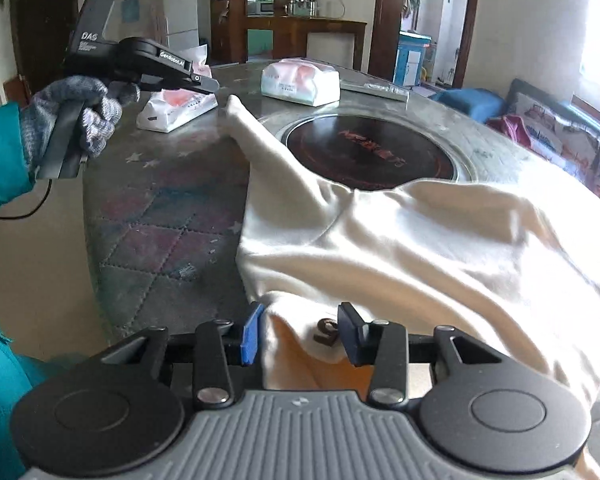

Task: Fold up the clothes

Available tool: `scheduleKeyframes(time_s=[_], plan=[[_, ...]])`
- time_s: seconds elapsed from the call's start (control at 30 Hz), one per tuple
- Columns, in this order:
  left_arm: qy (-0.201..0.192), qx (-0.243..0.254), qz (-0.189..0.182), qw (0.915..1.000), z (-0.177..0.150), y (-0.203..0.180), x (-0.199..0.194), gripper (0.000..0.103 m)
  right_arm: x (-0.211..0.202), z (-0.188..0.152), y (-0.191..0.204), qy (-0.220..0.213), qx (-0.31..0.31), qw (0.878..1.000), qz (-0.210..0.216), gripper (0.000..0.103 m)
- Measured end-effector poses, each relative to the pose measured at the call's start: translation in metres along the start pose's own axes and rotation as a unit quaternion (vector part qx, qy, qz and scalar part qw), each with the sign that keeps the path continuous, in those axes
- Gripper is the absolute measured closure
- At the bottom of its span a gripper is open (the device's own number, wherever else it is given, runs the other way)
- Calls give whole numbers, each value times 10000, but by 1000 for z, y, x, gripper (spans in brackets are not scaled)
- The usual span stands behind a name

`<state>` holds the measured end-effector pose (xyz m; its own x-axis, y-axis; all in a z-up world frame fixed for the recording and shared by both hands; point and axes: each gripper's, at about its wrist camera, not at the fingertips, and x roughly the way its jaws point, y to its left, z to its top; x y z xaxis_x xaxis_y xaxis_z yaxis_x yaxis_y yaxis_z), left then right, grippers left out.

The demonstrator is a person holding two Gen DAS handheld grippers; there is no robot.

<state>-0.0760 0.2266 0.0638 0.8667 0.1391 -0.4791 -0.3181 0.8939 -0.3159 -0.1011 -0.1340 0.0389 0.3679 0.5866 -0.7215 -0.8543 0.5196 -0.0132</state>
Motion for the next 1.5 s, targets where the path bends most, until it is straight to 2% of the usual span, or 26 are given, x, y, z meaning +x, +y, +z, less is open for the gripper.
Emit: scheduleKeyframes(time_s=[0.07,0.13,0.17,0.23,0.27,0.33,0.4,0.5,0.57,0.67,0.8,0.87,0.9,1.03,1.1,1.17,1.23,1.33,1.37,1.4,1.43,1.5], plan=[[117,131,-141,9997,-4,-12,-1,100,1,-2,-1,27,78,9999,105,75],[228,226,-328,9989,-8,-24,-2,95,2,-4,-2,54,156,9996,210,92],[271,286,-423,9983,-10,-31,-3,92,3,-5,-3,68,195,9994,263,94],[378,421,-605,9966,-15,-46,-3,74,3,-7,-1,112,176,9993,322,94],[427,479,-707,9954,-18,-54,-3,70,2,-9,0,112,111,9994,319,94],[498,618,-905,9927,-23,-70,-3,51,0,-11,1,149,58,9990,407,94],[538,801,-1111,9891,-29,-88,-3,49,-6,-11,1,117,84,9987,481,91],[598,1102,-1447,9815,-37,-113,-1,49,-20,-11,-7,-20,353,9973,643,82],[611,1279,-1630,9764,-42,-129,0,49,-31,-10,-15,-148,566,9960,673,81],[590,1290,-1723,9748,-37,-146,9,50,-45,-14,-35,-325,859,9953,310,69],[661,1122,-1812,9748,-21,-165,36,52,-56,-23,-63,-440,1339,9896,-304,68],[771,1198,-1930,9708,-17,-178,52,54,-60,-30,-76,-495,1579,9850,-497,67],[843,1270,-1990,9681,-17,-186,60,53,-61,-34,-82,-521,1664,9831,-553,62],[982,1728,-2045,9585,-26,-221,85,51,-62,-48,-96,-478,1918,9774,-748,59],[1047,1920,-2038,9543,-32,-237,97,47,-61,-56,-100,-469,2003,9754,-788,52],[1107,2061,-1974,9520,-37,-250,110,46,-60,-63,-104,-459,2089,9734,-828,51],[1192,2149,-1892,9507,-41,-259,125,42,-58,-70,-107,-449,2174,9712,-869,45],[1295,2228,-1833,9487,-47,-266,140,44,-57,-78,-110,-508,2261,9692,-831,40],[1302,2267,-1849,9474,-49,-268,141,44,-57,-80,-111,-541,2271,9690,-802,34],[1298,2316,-1863,9460,-51,-270,142,48,-57,-80,-110,-569,2276,9692,-754,27],[1293,2365,-1877,9445,-54,-272,142,64,-57,-80,-110,-595,2278,9693,-711,25],[1218,2444,-1825,9445,-58,-276,137,84,-56,-80,-108,-608,2236,9702,-716,23]])
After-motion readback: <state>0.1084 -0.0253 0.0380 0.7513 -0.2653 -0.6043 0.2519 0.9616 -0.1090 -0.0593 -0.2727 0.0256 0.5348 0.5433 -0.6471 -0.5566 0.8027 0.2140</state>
